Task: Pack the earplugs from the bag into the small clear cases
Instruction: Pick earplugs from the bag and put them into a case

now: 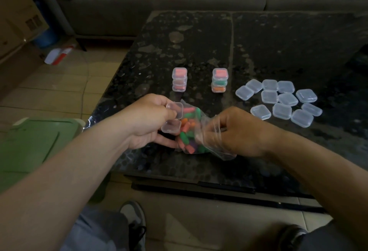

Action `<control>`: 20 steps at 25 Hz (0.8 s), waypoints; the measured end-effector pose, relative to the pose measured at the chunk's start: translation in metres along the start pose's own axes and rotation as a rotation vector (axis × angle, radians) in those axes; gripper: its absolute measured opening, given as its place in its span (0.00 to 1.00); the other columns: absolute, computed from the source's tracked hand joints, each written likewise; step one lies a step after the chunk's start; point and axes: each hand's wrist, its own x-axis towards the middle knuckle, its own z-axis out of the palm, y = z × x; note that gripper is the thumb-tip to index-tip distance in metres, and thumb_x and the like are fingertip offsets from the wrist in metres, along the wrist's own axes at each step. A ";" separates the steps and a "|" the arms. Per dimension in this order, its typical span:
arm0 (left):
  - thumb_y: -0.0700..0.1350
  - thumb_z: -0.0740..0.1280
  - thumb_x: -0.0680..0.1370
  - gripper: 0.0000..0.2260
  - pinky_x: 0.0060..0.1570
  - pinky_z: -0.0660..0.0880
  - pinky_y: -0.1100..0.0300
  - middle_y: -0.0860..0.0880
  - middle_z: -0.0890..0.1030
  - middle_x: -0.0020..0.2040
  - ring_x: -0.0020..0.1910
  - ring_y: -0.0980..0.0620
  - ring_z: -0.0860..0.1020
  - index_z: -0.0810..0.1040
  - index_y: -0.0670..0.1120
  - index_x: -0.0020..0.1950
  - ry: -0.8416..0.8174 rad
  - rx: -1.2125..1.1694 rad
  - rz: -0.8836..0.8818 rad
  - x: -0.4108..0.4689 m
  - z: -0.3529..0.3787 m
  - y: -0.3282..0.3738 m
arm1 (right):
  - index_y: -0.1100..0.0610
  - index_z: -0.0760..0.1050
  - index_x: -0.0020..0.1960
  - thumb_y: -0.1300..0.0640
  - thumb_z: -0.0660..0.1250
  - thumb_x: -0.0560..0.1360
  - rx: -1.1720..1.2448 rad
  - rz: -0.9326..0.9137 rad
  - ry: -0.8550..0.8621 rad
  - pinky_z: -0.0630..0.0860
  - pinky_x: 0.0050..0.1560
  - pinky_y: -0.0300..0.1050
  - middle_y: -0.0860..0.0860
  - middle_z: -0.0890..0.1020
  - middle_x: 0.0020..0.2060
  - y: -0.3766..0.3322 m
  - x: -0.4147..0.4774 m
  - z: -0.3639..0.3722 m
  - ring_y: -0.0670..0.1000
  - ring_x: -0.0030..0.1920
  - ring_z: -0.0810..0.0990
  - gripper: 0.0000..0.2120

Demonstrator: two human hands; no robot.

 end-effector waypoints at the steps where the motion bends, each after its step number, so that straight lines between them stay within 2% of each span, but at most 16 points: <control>1: 0.34 0.61 0.83 0.07 0.47 0.83 0.34 0.46 0.79 0.34 0.27 0.54 0.81 0.77 0.41 0.53 0.002 -0.006 0.003 0.000 0.001 -0.001 | 0.59 0.85 0.41 0.56 0.71 0.77 0.002 -0.002 -0.014 0.79 0.35 0.43 0.60 0.84 0.38 0.001 0.000 -0.001 0.48 0.33 0.79 0.09; 3: 0.34 0.61 0.83 0.09 0.44 0.84 0.37 0.47 0.80 0.33 0.29 0.53 0.80 0.80 0.42 0.50 -0.007 -0.020 0.001 -0.001 0.004 0.000 | 0.58 0.86 0.43 0.61 0.70 0.77 0.030 -0.011 -0.024 0.81 0.38 0.44 0.59 0.85 0.39 0.002 0.001 -0.001 0.50 0.34 0.81 0.06; 6: 0.32 0.59 0.83 0.24 0.41 0.85 0.42 0.47 0.74 0.31 0.35 0.49 0.72 0.83 0.47 0.32 -0.058 -0.056 -0.002 -0.001 0.005 0.001 | 0.60 0.85 0.41 0.68 0.70 0.74 0.044 -0.066 -0.010 0.78 0.35 0.39 0.59 0.84 0.37 0.004 0.003 0.000 0.46 0.33 0.79 0.07; 8: 0.32 0.58 0.83 0.28 0.41 0.85 0.43 0.45 0.77 0.33 0.46 0.44 0.75 0.82 0.48 0.27 -0.081 -0.081 0.001 -0.001 0.005 0.001 | 0.60 0.84 0.39 0.69 0.71 0.73 0.027 -0.109 -0.002 0.77 0.34 0.39 0.59 0.84 0.36 0.005 0.004 0.002 0.45 0.33 0.79 0.07; 9: 0.32 0.59 0.83 0.28 0.40 0.84 0.43 0.42 0.80 0.38 0.52 0.44 0.75 0.83 0.48 0.27 -0.086 -0.097 -0.002 0.000 0.005 0.002 | 0.58 0.84 0.38 0.68 0.73 0.72 0.022 -0.124 0.009 0.77 0.34 0.40 0.58 0.84 0.35 0.007 0.004 0.002 0.46 0.32 0.79 0.08; 11: 0.32 0.59 0.83 0.25 0.40 0.84 0.43 0.36 0.84 0.51 0.55 0.43 0.77 0.86 0.46 0.32 -0.072 -0.136 -0.011 0.001 0.005 0.001 | 0.55 0.85 0.37 0.64 0.76 0.71 0.006 -0.164 0.052 0.78 0.36 0.42 0.55 0.84 0.34 0.009 0.004 0.003 0.48 0.32 0.80 0.06; 12: 0.32 0.60 0.83 0.21 0.41 0.85 0.42 0.35 0.85 0.55 0.54 0.42 0.80 0.87 0.45 0.38 -0.054 -0.160 -0.024 0.002 0.005 0.001 | 0.55 0.85 0.38 0.61 0.77 0.71 -0.004 -0.189 0.073 0.79 0.38 0.43 0.53 0.85 0.35 0.011 0.005 0.005 0.50 0.34 0.82 0.04; 13: 0.32 0.60 0.83 0.17 0.44 0.85 0.41 0.35 0.85 0.55 0.51 0.42 0.82 0.87 0.43 0.46 -0.038 -0.185 -0.040 0.002 0.005 0.001 | 0.55 0.85 0.39 0.58 0.78 0.71 -0.009 -0.211 0.089 0.80 0.39 0.44 0.52 0.85 0.36 0.012 0.005 0.006 0.50 0.36 0.83 0.03; 15: 0.34 0.60 0.84 0.12 0.47 0.85 0.41 0.40 0.87 0.47 0.41 0.49 0.86 0.84 0.40 0.57 -0.015 -0.242 -0.063 0.003 0.005 0.000 | 0.56 0.86 0.44 0.55 0.77 0.72 0.009 -0.245 0.113 0.81 0.44 0.46 0.51 0.86 0.39 0.013 0.006 0.010 0.50 0.40 0.84 0.05; 17: 0.36 0.60 0.84 0.12 0.44 0.85 0.43 0.45 0.87 0.41 0.34 0.54 0.85 0.83 0.41 0.60 -0.008 -0.303 -0.085 0.004 0.005 -0.001 | 0.59 0.86 0.46 0.56 0.76 0.73 0.027 -0.281 0.125 0.81 0.43 0.45 0.53 0.86 0.41 0.015 0.006 0.012 0.51 0.40 0.84 0.06; 20: 0.36 0.62 0.84 0.12 0.39 0.85 0.47 0.46 0.86 0.44 0.36 0.54 0.82 0.83 0.41 0.61 -0.010 -0.376 -0.111 0.006 0.003 -0.003 | 0.59 0.85 0.44 0.58 0.75 0.75 0.016 -0.319 0.152 0.76 0.36 0.33 0.49 0.84 0.35 0.014 0.005 0.015 0.47 0.35 0.82 0.05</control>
